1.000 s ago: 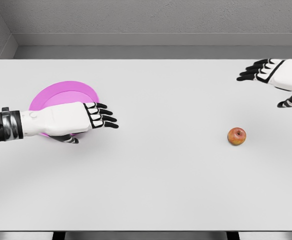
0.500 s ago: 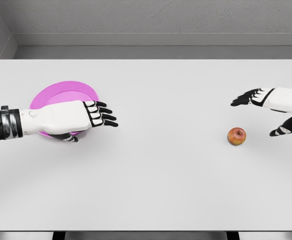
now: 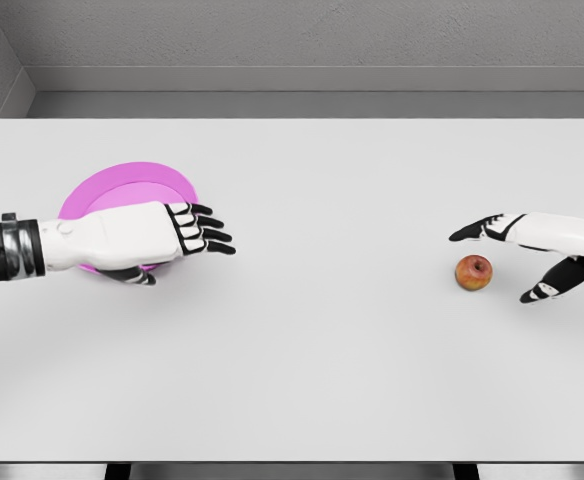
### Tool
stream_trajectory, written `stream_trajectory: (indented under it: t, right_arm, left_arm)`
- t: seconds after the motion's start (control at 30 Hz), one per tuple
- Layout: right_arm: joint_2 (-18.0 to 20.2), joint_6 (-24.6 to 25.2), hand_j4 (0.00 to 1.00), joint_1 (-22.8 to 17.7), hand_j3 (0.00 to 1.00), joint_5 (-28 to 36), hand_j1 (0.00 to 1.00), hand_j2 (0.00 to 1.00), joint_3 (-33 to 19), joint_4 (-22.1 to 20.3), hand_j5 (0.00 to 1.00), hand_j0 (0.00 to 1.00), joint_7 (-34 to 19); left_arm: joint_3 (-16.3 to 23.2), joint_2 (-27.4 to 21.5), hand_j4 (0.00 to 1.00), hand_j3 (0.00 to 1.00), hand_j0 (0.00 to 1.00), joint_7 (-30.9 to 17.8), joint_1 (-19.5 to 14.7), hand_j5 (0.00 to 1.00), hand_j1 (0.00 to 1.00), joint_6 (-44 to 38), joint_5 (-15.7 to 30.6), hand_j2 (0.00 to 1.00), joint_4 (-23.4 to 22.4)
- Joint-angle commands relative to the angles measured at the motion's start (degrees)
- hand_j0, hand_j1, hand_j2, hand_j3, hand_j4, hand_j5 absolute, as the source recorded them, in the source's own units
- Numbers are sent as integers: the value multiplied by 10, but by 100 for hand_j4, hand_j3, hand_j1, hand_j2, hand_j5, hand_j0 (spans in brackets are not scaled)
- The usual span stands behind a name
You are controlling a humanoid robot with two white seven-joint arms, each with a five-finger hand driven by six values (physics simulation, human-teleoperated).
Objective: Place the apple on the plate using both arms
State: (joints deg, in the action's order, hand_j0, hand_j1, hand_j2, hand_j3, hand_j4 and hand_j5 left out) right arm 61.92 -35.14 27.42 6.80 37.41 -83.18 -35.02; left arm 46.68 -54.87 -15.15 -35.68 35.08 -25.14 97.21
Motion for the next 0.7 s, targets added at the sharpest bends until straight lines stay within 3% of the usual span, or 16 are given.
stream_trajectory:
  t: [0.0, 0.13, 0.67]
  right_arm:
    - [-20, 1, 100, 0, 100, -19, 100, 100, 2, 19, 100, 100, 0]
    - [-44, 1, 100, 5, 100, -36, 100, 100, 3, 48, 100, 100, 0]
    - [-80, 1, 100, 18, 100, -70, 100, 100, 11, 82, 100, 100, 0]
  left_arm:
    - [-5, -1, 100, 100, 100, 0, 0, 100, 100, -1, 4, 100, 0]
    - [-5, -1, 100, 100, 100, 0, -2, 100, 100, -1, 4, 100, -3]
    - [-4, 0, 100, 100, 100, 0, -4, 100, 100, -1, 4, 100, -6]
